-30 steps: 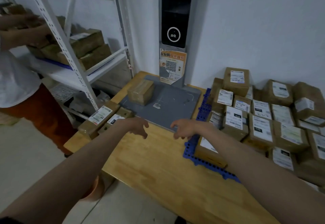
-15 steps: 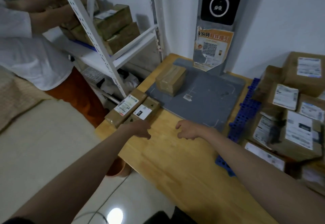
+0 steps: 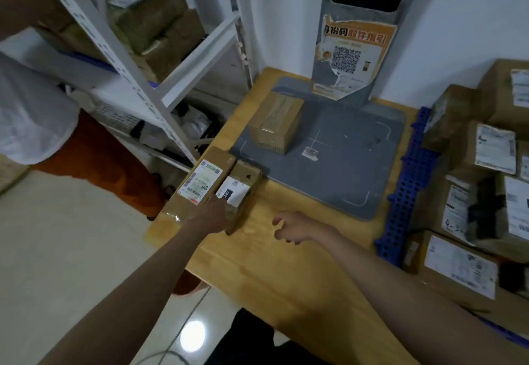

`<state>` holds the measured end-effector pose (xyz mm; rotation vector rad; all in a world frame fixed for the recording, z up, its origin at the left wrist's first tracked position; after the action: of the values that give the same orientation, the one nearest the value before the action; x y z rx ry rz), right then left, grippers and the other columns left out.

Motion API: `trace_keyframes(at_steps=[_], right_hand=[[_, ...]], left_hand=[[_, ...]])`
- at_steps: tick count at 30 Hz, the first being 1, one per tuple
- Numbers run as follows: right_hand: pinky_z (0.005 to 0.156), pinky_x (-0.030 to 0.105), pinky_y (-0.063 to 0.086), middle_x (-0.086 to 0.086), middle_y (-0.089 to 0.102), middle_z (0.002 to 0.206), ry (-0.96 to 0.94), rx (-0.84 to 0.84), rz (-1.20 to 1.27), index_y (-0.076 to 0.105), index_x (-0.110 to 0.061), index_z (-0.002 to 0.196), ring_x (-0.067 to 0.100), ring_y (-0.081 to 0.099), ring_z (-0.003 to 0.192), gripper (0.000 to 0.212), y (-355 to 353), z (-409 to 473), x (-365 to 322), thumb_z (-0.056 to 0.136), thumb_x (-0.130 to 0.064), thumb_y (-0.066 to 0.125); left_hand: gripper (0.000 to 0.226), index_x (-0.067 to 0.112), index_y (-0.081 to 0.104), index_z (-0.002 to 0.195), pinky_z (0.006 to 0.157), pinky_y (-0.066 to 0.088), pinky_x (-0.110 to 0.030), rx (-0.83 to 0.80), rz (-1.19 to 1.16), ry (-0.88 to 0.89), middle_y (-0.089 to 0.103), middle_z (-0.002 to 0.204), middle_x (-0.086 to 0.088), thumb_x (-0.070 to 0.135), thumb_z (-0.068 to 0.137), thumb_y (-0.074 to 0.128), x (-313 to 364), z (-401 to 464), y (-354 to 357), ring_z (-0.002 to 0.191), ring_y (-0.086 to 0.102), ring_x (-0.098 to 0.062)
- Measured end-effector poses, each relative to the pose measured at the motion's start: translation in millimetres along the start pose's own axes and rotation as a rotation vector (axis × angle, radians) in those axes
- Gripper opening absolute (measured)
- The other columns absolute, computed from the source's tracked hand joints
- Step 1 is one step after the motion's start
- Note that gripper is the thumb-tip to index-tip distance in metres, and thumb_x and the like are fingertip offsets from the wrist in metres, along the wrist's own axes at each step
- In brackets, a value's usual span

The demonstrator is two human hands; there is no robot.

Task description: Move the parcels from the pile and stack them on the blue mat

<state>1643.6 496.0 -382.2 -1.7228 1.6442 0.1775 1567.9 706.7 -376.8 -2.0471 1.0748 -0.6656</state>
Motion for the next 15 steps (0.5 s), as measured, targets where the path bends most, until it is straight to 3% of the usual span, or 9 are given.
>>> trace_keyframes(at_steps=[4, 11, 15], right_hand=[[0.071, 0.031, 0.055, 0.013, 0.064, 0.113, 0.052, 0.049, 0.138, 0.051, -0.016, 0.132, 0.019, 0.062, 0.087, 0.044, 4.8, 16.8, -10.2, 0.09, -0.023, 0.059], [0.083, 0.036, 0.056, 0.013, 0.063, 0.117, 0.102, 0.105, 0.388, 0.05, -0.012, 0.133, 0.024, 0.063, 0.098, 0.042, 26.1, 35.5, -27.1, 0.092, -0.019, 0.058], [0.079, 0.033, 0.054, 0.012, 0.063, 0.116, 0.139, 0.173, 0.562, 0.048, -0.011, 0.134, 0.02, 0.061, 0.093, 0.043, 36.0, 41.5, -30.4, 0.092, -0.016, 0.057]], left_hand=[[0.059, 0.015, 0.046, 0.134, 0.098, 0.046, -0.049, -0.011, -0.064, 0.006, 0.035, 0.139, -0.011, 0.032, 0.081, 0.067, -8.0, 24.2, 1.5, 0.121, 0.046, -0.033], [0.061, 0.016, 0.032, 0.145, 0.11, 0.034, -0.049, 0.022, -0.142, -0.033, 0.017, 0.153, -0.013, 0.046, 0.094, 0.048, -4.0, 32.1, 27.7, 0.138, 0.029, -0.035], [0.075, 0.019, 0.027, 0.147, 0.109, 0.035, -0.049, 0.034, -0.085, -0.003, 0.011, 0.155, -0.014, 0.042, 0.086, 0.064, -8.1, 33.7, 36.3, 0.139, 0.024, -0.036]])
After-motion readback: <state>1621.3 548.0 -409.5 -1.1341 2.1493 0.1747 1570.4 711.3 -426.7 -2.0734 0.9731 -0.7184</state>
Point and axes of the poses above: each hand's wrist, its own z-axis towards the middle knuckle, its own y-axis out of the palm, x = y × z, the point moved 3 cm from there along z, towards the middle knuckle
